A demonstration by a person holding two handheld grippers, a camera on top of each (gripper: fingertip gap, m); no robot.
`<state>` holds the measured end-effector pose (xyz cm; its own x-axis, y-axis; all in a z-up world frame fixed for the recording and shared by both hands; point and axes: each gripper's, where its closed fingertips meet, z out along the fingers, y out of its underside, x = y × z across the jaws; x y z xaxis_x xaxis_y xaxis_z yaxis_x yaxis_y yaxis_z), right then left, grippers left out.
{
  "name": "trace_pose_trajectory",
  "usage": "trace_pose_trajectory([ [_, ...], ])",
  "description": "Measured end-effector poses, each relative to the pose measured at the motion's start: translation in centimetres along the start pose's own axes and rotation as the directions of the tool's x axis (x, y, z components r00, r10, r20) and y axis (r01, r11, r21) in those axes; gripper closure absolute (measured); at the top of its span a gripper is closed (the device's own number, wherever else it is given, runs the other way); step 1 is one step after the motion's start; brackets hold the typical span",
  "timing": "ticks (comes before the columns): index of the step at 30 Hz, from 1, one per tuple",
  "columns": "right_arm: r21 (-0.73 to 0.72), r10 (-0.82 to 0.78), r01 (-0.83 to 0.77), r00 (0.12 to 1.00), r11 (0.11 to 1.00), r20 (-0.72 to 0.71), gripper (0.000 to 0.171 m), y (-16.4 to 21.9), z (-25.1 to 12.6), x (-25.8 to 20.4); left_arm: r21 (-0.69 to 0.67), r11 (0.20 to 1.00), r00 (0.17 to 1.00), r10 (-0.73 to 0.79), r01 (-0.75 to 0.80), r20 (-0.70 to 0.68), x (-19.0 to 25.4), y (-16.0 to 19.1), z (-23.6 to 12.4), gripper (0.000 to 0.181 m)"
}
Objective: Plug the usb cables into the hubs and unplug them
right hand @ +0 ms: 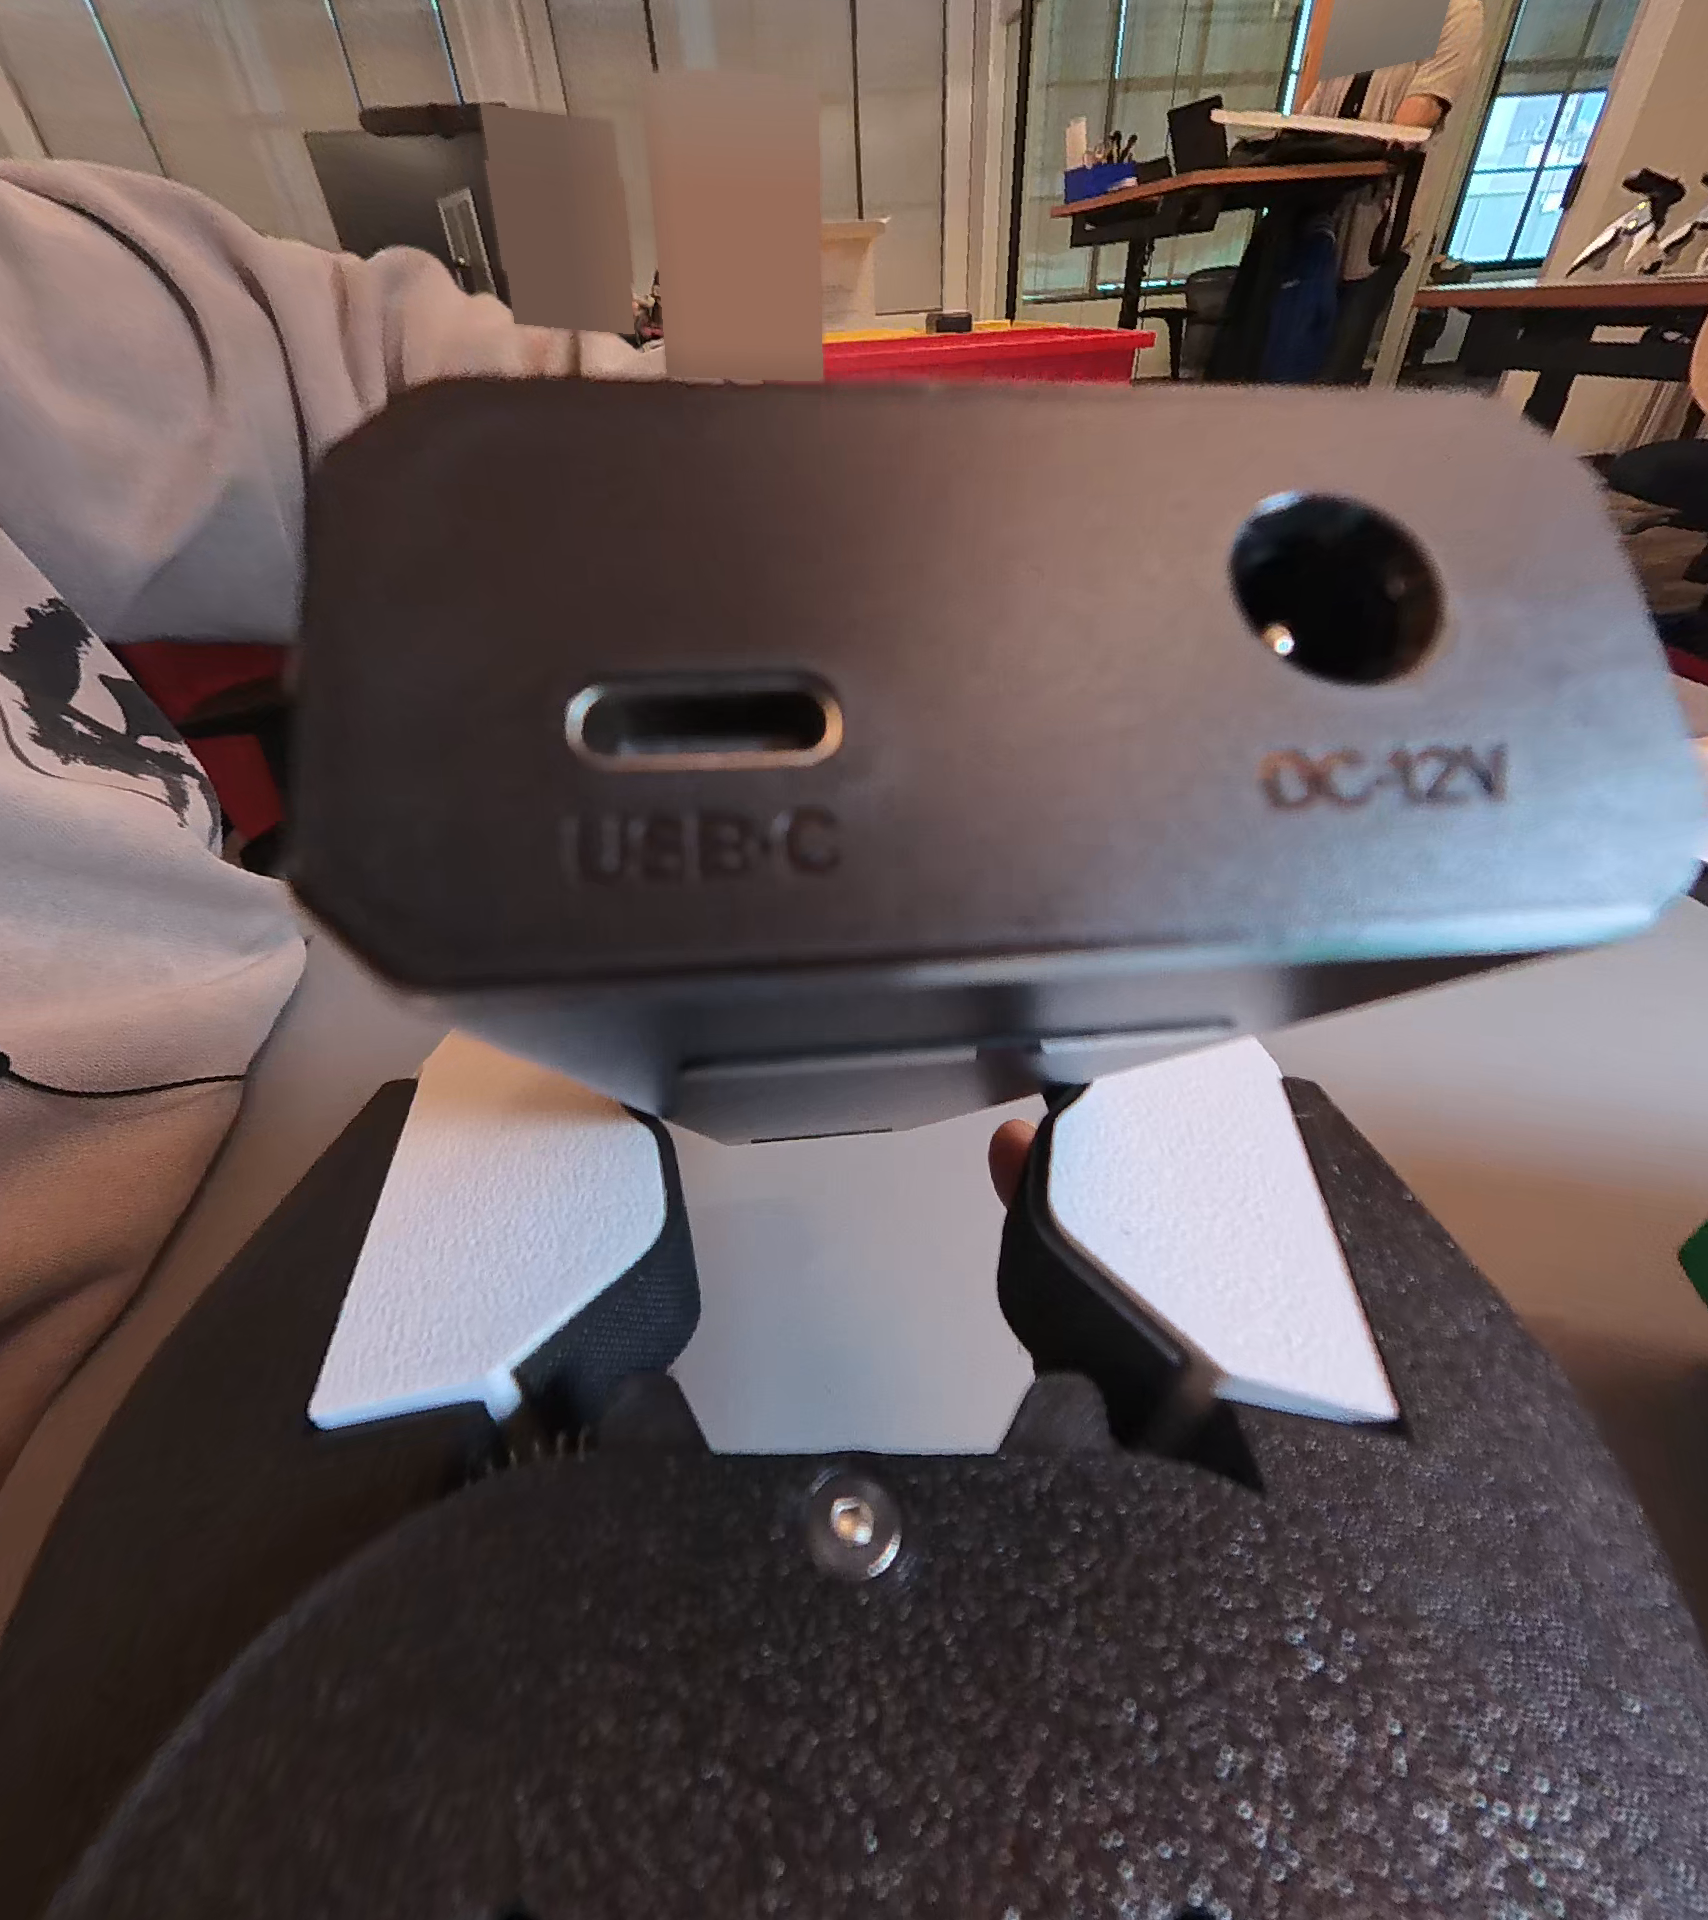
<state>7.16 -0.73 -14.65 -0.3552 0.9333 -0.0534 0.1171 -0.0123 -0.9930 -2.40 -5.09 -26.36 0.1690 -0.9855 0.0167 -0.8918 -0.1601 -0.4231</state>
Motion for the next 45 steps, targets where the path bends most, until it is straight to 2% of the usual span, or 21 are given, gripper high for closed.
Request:
trace_pose_trajectory([
  [7, -0.004, 0.008, -0.008, 1.0, 1.0, -0.006, 0.1, 0.2, 0.0, 0.2, -0.018, 0.999, 0.998, 0.04, -0.041, -0.039, -0.3, 0.2, -0.1, 0.165],
  [11, -0.006, -0.007, 0.007, 1.0, 1.0, -0.01, 0.1, 0.1, -0.1, 0.1, -0.011, 0.995, 0.995, -0.099, 0.099, 0.033, -1.3, 0.0, -0.1, 0.165],
  [13, -0.014, -0.027, 0.027, 0.999, 1.0, -0.019, 0.1, 0.2, 0.0, 0.1, 0.065, 0.976, 0.976, -0.212, 0.209, 0.052, -1.2, -1.1, -0.7, 0.166],
  [16, -0.049, -0.08, 0.078, 0.996, 0.996, -0.031, 0.1, 0.7, 0.4, 0.0, 0.249, 0.911, 0.938, -0.346, 0.33, 0.02, -0.6, -4.4, -3.1, 0.166],
  [18, -0.083, -0.124, 0.122, 0.992, 0.989, -0.02, 0.1, 1.2, 0.8, -0.4, 0.326, 0.879, 0.927, -0.375, 0.348, 0.021, -0.2, -6.2, -4.6, 0.166],
  [21, -0.129, -0.199, 0.196, 0.98, 0.972, -0.009, 0.1, 1.5, 1.3, -1.1, 0.37, 0.871, 0.93, -0.364, 0.324, 0.041, 0.3, -8.3, -5.9, 0.166],
  [30, -0.232, -0.325, 0.314, 0.945, 0.921, -0.011, 0.1, 2.5, 2.4, -1.8, 0.233, 0.912, 0.94, -0.34, 0.337, -0.028, 0.6, -11.1, -4.6, 0.166],
  [37, -0.402, -0.405, 0.372, 0.914, 0.837, 0.004, 0.1, 4.5, 2.6, -0.9, 0.056, 0.953, 0.954, -0.298, 0.297, 0.015, -0.1, -10.9, -3.4, 0.166],
  [45, -0.532, -0.511, 0.445, 0.859, 0.72, 0.027, 0.1, 5.6, 2.8, -0.1, -0.057, 0.96, 0.961, -0.274, 0.275, 0.03, -0.5, -10.9, -3.0, 0.166],
])
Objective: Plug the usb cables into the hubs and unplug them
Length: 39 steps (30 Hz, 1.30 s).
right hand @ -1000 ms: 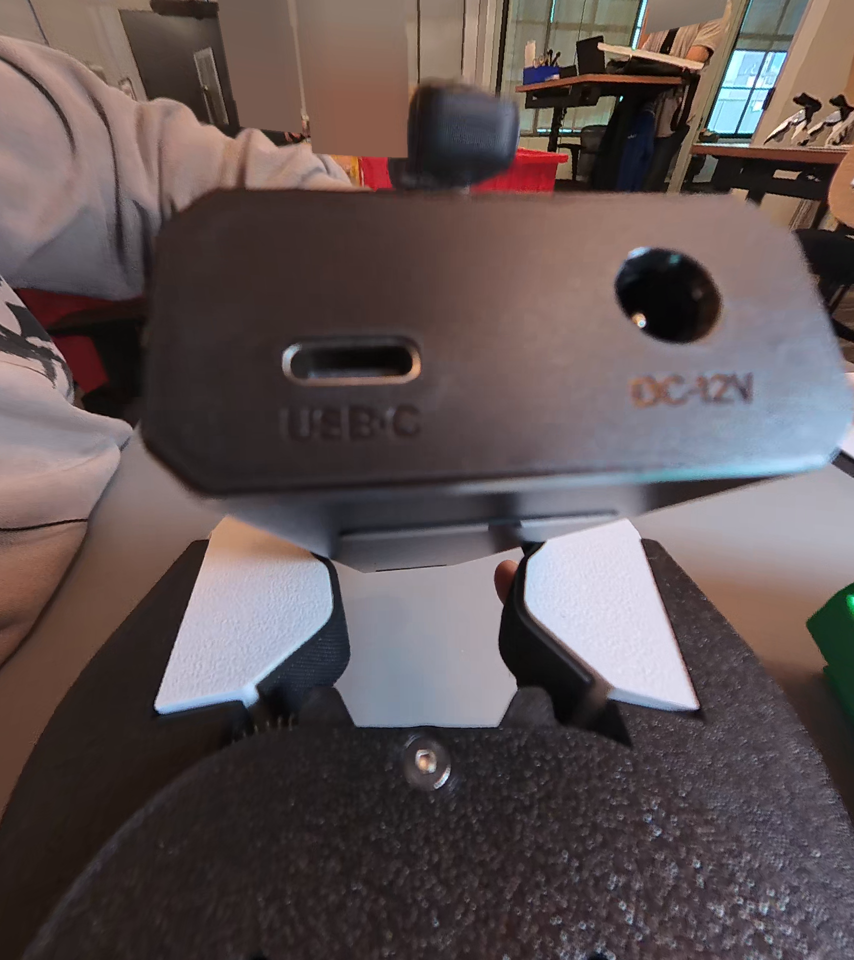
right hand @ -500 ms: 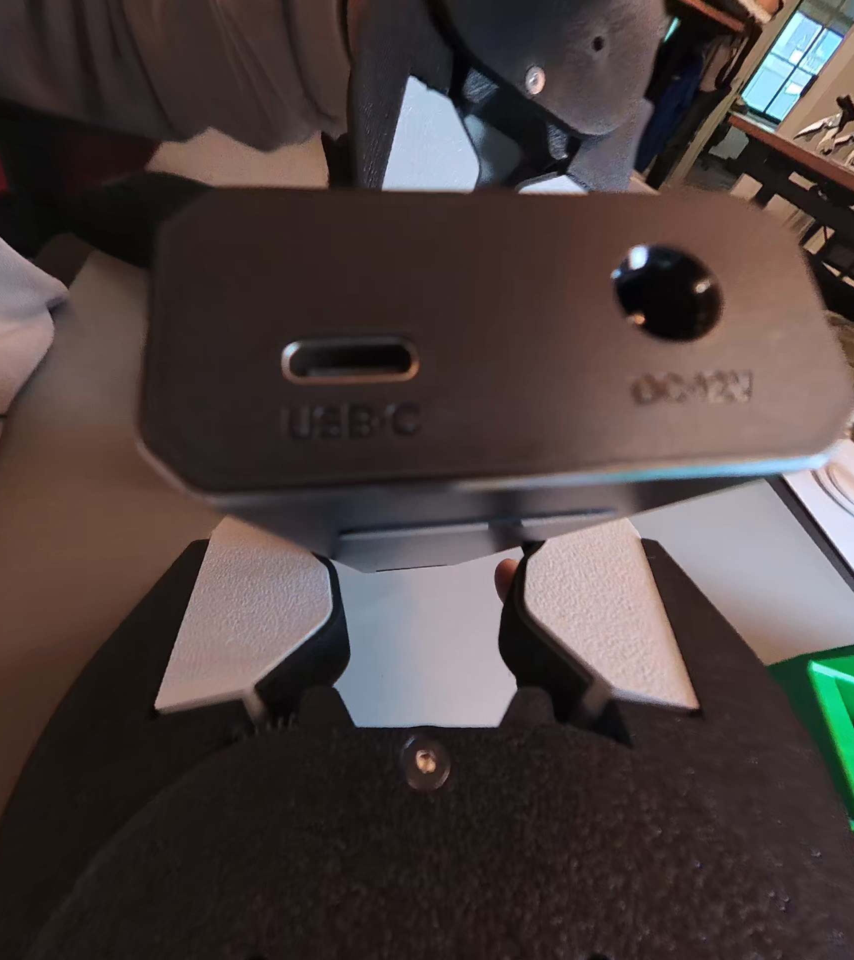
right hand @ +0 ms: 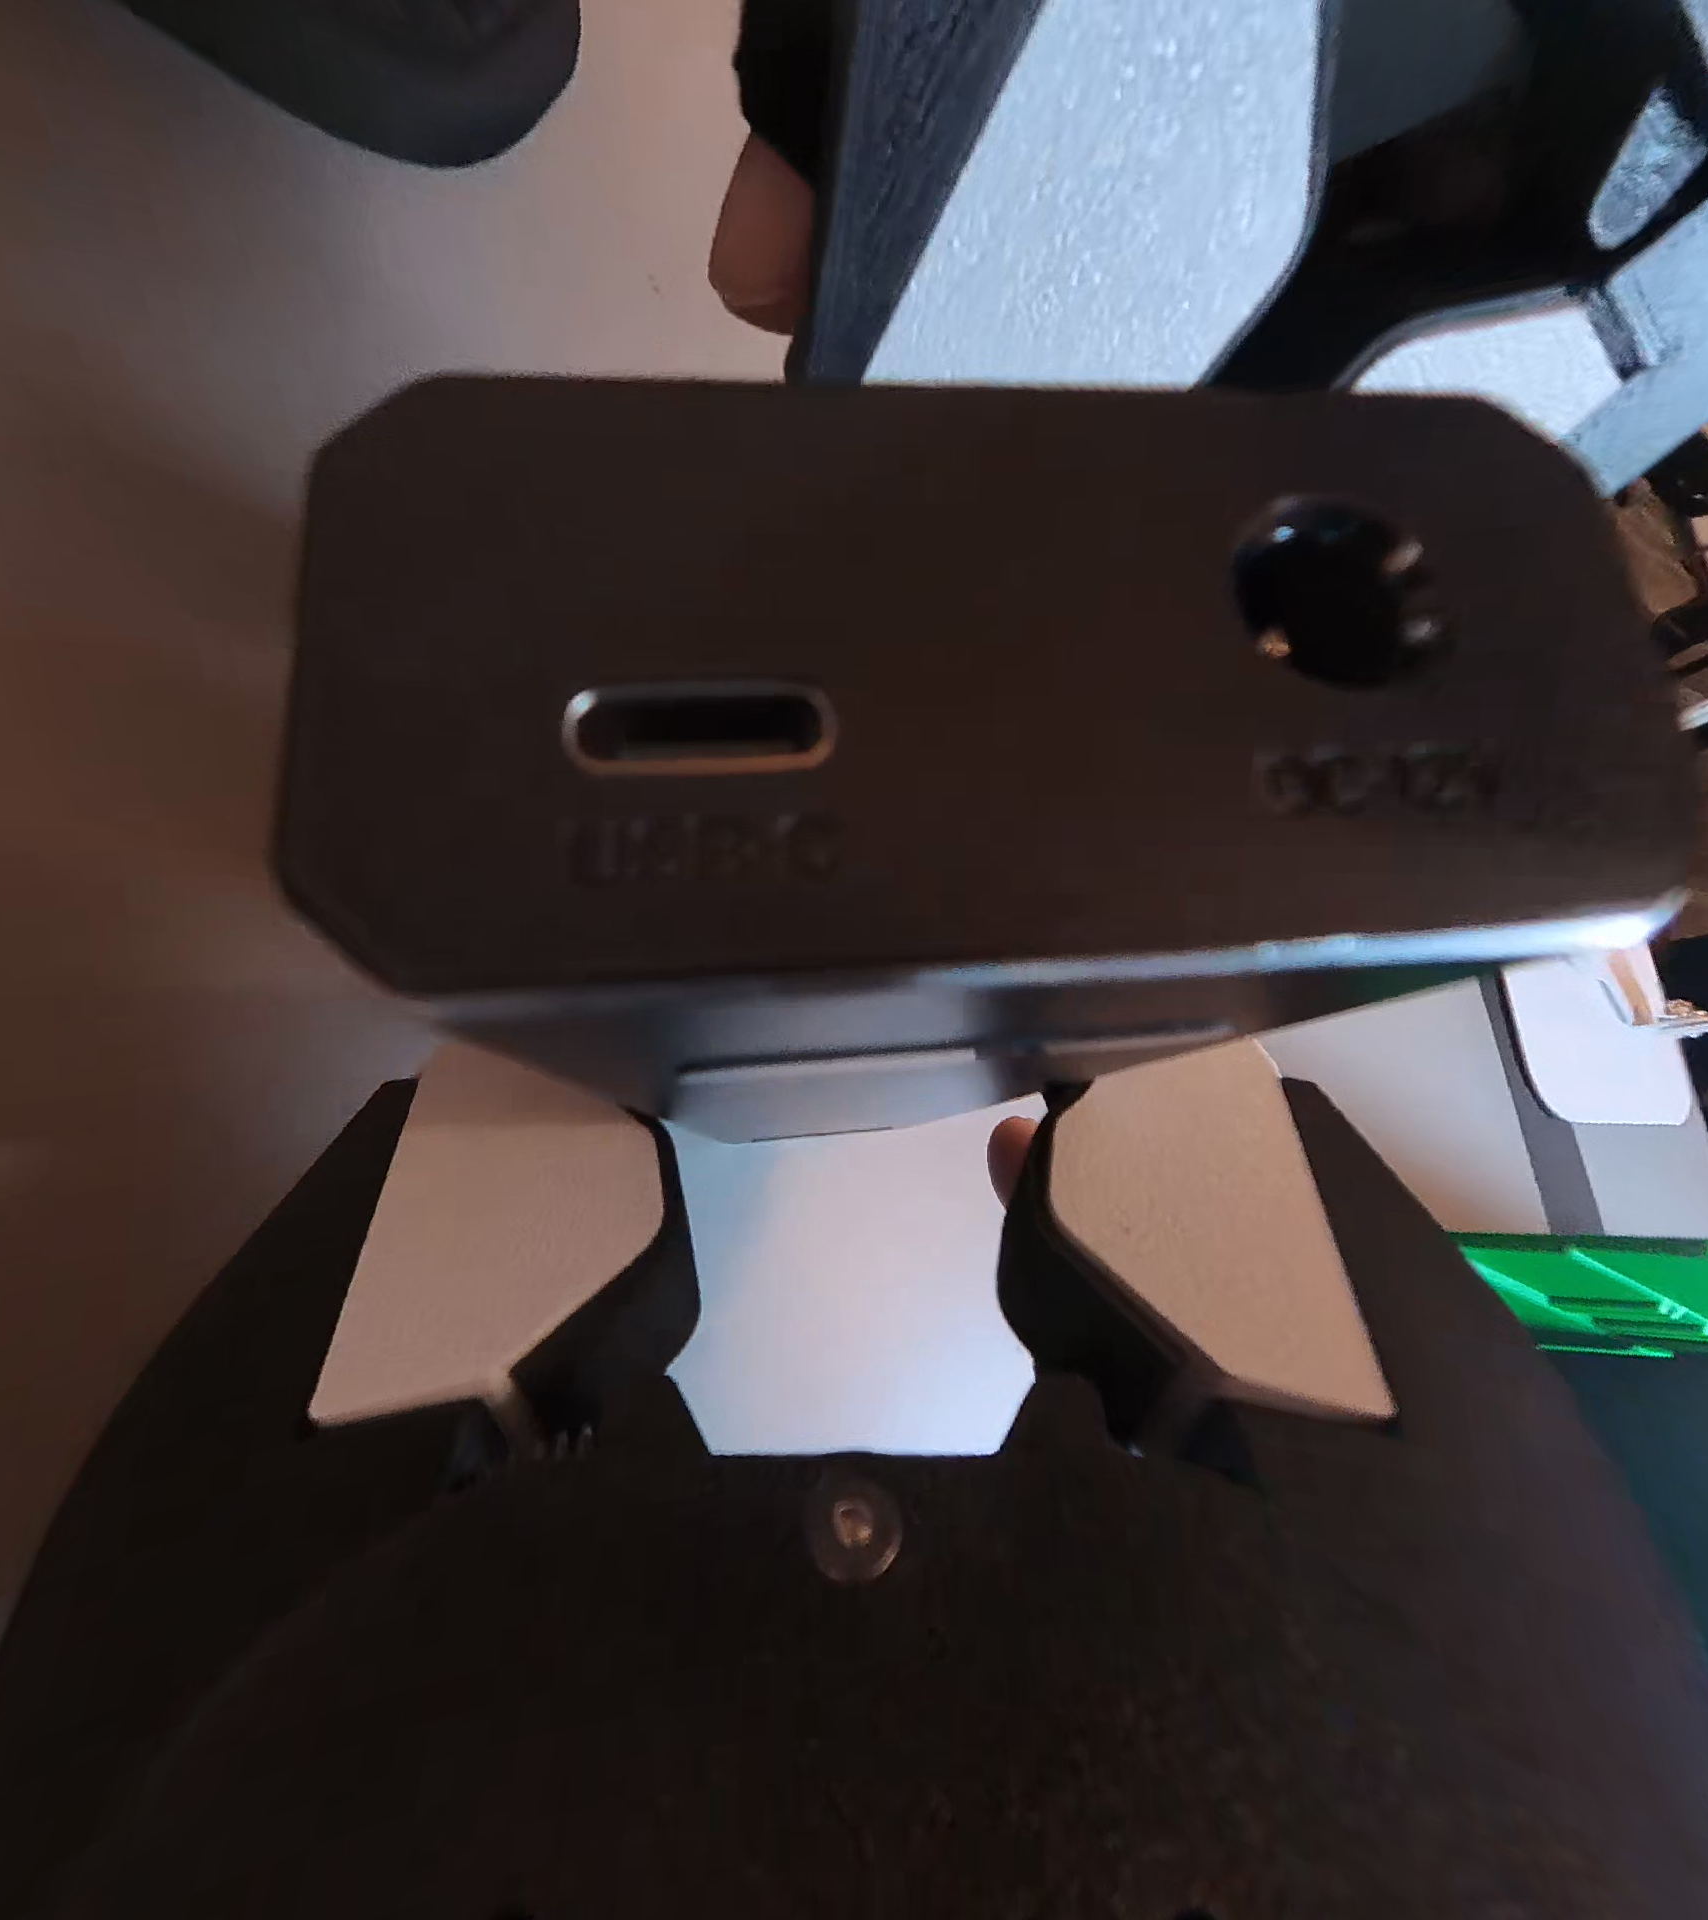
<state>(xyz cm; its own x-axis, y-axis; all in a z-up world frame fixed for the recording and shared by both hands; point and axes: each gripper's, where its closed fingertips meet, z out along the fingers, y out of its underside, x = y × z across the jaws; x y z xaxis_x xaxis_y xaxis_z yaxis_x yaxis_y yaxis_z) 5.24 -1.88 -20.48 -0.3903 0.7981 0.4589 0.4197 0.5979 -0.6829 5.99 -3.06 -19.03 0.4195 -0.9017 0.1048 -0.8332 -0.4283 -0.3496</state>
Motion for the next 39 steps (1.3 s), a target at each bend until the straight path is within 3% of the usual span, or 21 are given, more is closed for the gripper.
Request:
trace_pose_trajectory([
  [6, -0.048, -0.062, 0.06, 0.997, 0.997, -0.043, 0.1, -0.1, 0.2, 0.4, -0.115, 0.993, 1.0, -0.003, 0.004, 0.011, -0.4, 0.7, 0.2, 0.167],
  [25, -0.11, -0.109, 0.102, 0.992, 0.989, -0.065, 0.1, 0.0, 0.3, 0.2, -0.228, 0.973, 0.999, 0.03, -0.019, 0.043, -0.4, 0.8, 0.0, 0.167],
  [33, -0.144, -0.124, 0.111, 0.989, 0.983, -0.081, 0.099, 0.6, 0.1, 0.4, -0.162, 0.987, 1.0, 0.022, -0.02, 0.012, -0.6, 0.2, -0.4, 0.167],
  [39, -0.072, -0.049, 0.045, 0.997, 0.996, -0.059, 0.1, 0.3, -0.3, 0.2, -0.067, 0.998, 1.0, 0.01, -0.01, -0.005, -0.4, -0.3, -0.5, 0.167],
])
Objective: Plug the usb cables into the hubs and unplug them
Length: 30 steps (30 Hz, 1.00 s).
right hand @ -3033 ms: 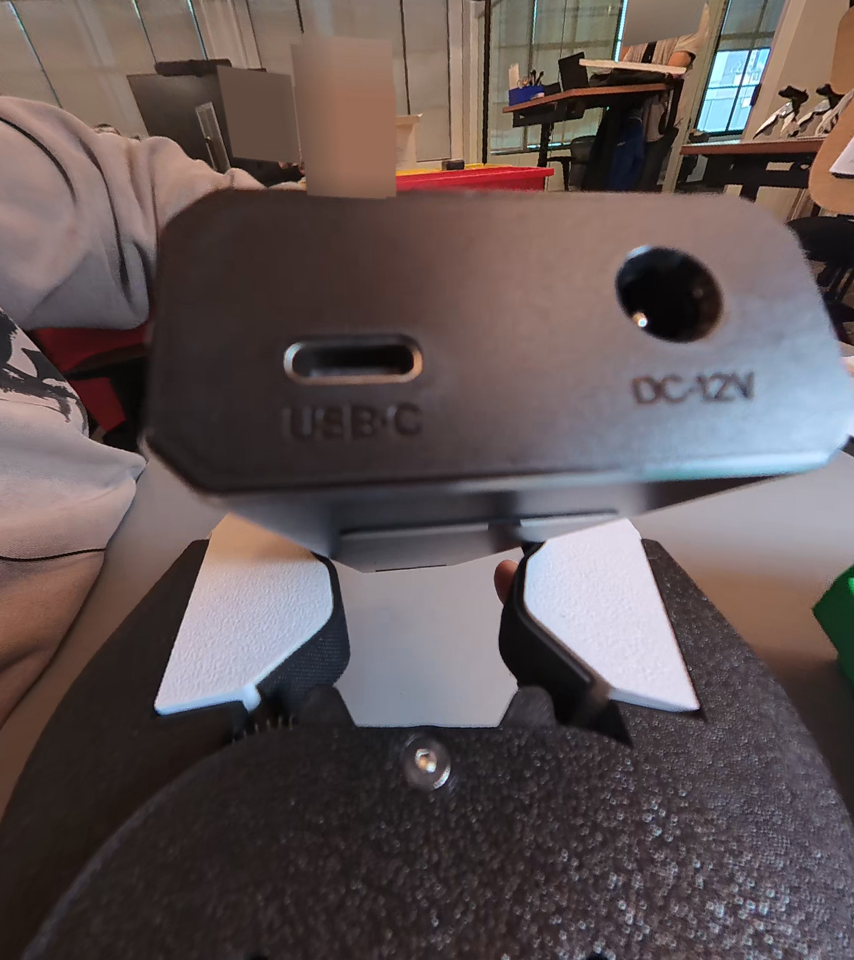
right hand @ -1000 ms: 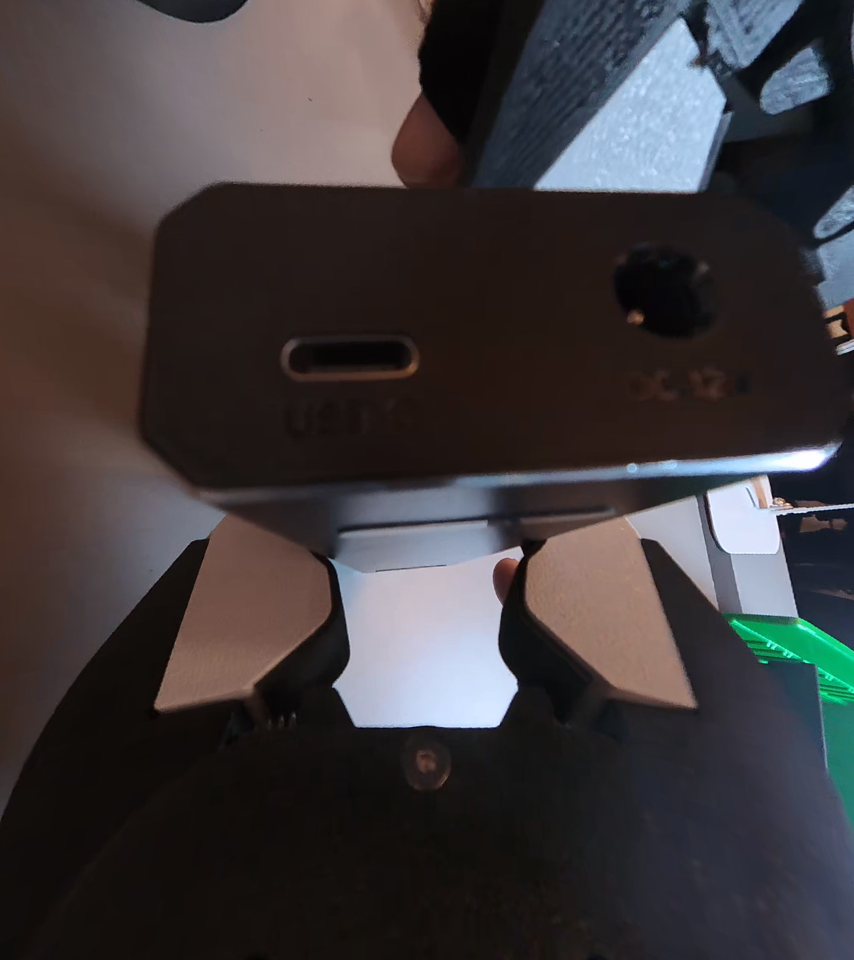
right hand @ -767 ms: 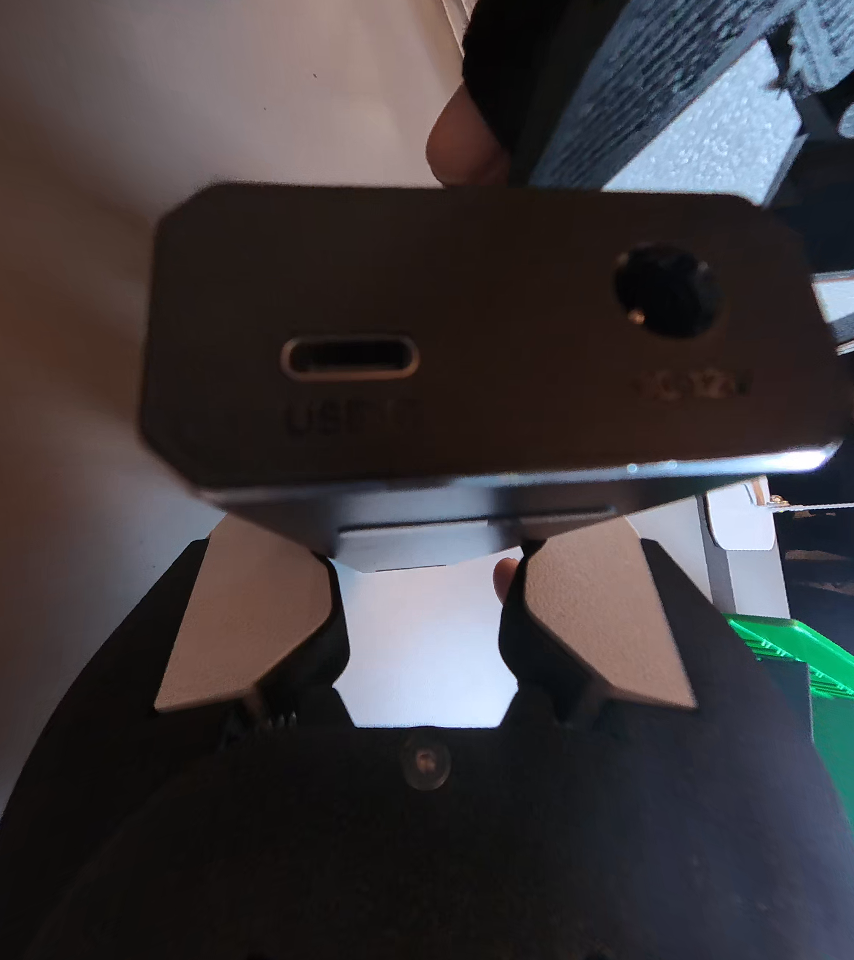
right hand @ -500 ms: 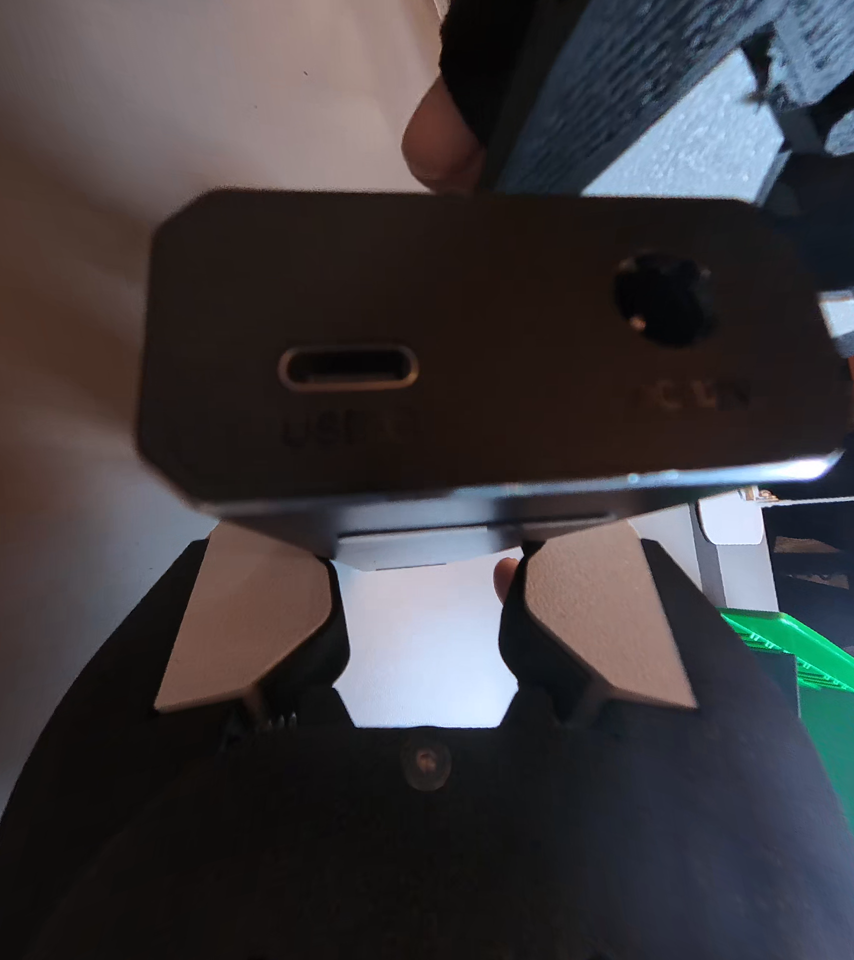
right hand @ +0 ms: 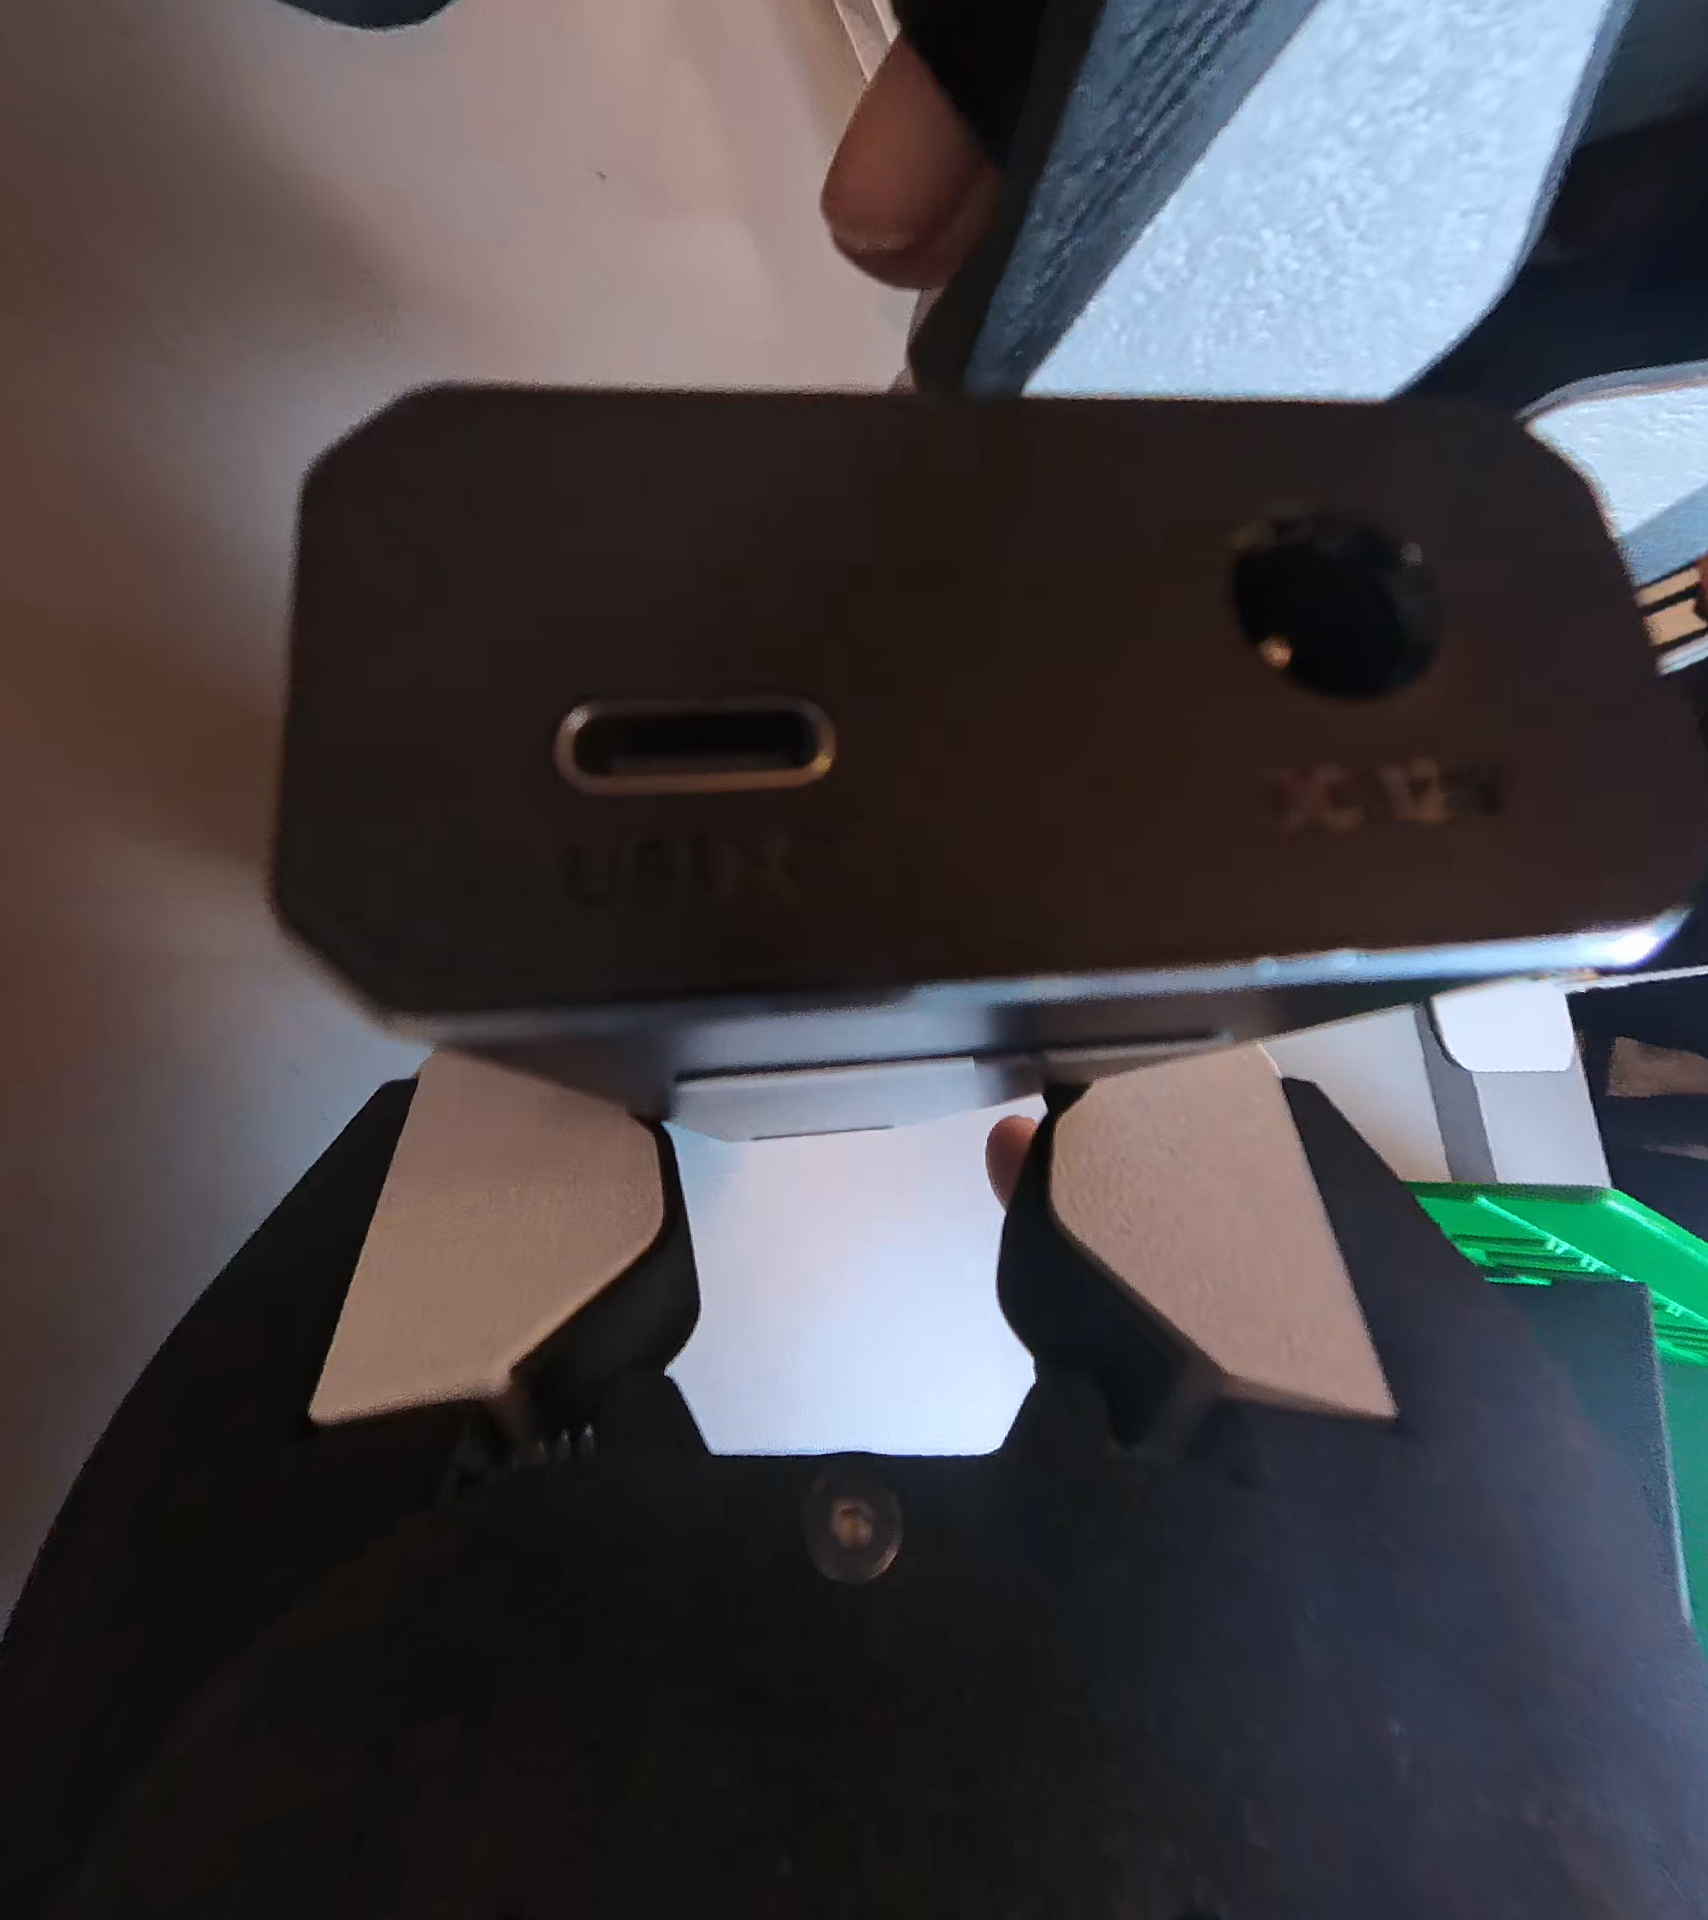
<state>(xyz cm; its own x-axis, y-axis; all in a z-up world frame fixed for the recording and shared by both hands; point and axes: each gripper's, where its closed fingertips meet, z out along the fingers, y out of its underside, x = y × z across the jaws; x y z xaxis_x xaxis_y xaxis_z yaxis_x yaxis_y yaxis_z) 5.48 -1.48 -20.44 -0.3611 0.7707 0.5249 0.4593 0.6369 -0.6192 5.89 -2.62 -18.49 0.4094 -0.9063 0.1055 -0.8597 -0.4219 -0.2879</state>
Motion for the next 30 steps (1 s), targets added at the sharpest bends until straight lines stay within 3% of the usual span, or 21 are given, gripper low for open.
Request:
trace_pose_trajectory([
  [5, 0.06, 0.042, -0.045, 0.997, 0.997, 0.058, 0.1, -0.7, 0.1, -0.7, -0.017, 1.0, 1.0, 0.004, -0.005, -0.012, 0.3, 0.2, 0.2, 0.167],
  [13, 0.024, 0.004, -0.004, 1.0, 1.0, 0.023, 0.1, -0.6, 0.1, -0.6, -0.072, 0.997, 1.0, 0.012, -0.013, -0.023, 0.5, 0.2, 0.2, 0.168],
  [26, 0.062, -0.027, 0.026, 1.0, 0.998, 0.004, 0.1, -1.5, 0.2, -0.9, 0.078, 0.997, 0.996, 0.014, -0.008, -0.083, 1.4, -0.8, -0.4, 0.169],
  [30, 0.141, 0.038, -0.037, 0.999, 0.989, -0.01, 0.1, -2.6, -0.7, 0.2, 0.257, 0.966, 0.997, 0.022, 0.0, -0.08, 1.2, -1.3, -2.2, 0.168],
])
